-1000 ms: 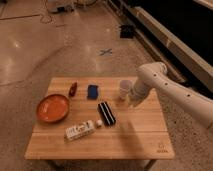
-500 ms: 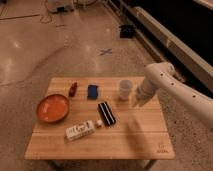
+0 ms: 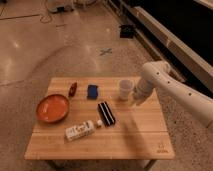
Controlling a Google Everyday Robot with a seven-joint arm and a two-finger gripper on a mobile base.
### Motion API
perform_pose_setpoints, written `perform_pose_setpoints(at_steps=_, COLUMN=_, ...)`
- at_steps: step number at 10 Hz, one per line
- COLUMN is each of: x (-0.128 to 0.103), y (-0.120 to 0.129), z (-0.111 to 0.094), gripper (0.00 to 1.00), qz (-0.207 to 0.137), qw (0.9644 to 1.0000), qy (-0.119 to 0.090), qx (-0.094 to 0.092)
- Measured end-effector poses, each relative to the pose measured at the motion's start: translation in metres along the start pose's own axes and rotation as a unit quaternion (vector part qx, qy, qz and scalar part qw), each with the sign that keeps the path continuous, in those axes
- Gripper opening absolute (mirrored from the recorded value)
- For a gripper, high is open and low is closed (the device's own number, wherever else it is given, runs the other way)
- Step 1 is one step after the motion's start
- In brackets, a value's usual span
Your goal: Move the arm in a circular motion
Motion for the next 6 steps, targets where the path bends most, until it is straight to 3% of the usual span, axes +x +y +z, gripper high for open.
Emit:
perform_pose_setpoints(at_steps=2, x=-0.002, y=-0.012, z=0.003, gripper=0.43, qz=0.004, qw=1.0, qy=0.0, qx=-0.001)
perform_pose_setpoints(at_steps=4, x=0.011, y=-0.042, z=0.006, gripper=0.43, qz=0.0, qw=1.0, qy=-0.001, qx=-0.001)
perform_pose_setpoints(at_steps=6, x=0.017, y=-0.052, z=0.01, gripper=0.43, qz=-0.008, qw=1.0, qy=-0.002, qx=-0.003)
